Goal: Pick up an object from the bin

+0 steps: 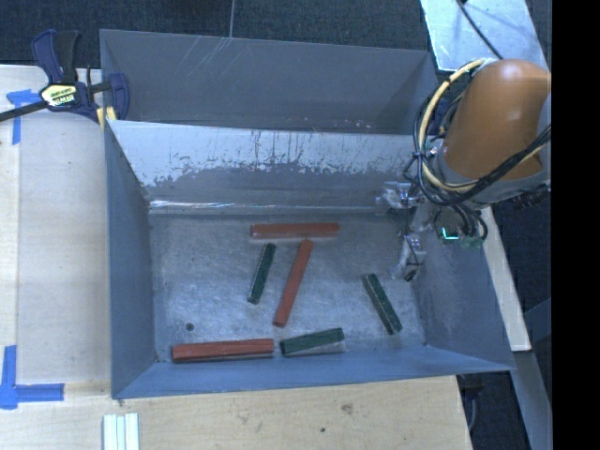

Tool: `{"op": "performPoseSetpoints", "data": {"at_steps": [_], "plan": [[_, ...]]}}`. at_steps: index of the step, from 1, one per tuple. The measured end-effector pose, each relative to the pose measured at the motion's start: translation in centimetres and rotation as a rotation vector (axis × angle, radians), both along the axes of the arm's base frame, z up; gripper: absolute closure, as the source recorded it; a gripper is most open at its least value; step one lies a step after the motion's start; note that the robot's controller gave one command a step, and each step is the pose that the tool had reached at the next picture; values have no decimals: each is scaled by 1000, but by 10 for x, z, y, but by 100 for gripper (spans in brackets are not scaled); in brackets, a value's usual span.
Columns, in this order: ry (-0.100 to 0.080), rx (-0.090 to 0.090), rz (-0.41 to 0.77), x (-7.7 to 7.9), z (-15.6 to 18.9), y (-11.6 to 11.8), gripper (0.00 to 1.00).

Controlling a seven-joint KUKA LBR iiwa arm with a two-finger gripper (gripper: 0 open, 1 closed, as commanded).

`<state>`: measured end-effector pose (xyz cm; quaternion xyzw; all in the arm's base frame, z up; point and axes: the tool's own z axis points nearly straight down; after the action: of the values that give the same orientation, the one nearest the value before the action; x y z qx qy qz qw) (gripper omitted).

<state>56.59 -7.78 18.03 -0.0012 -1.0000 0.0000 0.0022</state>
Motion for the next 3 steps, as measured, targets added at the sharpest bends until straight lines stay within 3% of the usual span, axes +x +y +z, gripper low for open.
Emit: {"op": "performPoseSetpoints", "data": {"at_steps": [1, 2, 3], "plan": [[1, 0, 38, -38, -107, -30, 0], [-5, 0, 61, -44, -110, -51, 0], [-5, 0, -96, -81, -110, -38, 0]]}}
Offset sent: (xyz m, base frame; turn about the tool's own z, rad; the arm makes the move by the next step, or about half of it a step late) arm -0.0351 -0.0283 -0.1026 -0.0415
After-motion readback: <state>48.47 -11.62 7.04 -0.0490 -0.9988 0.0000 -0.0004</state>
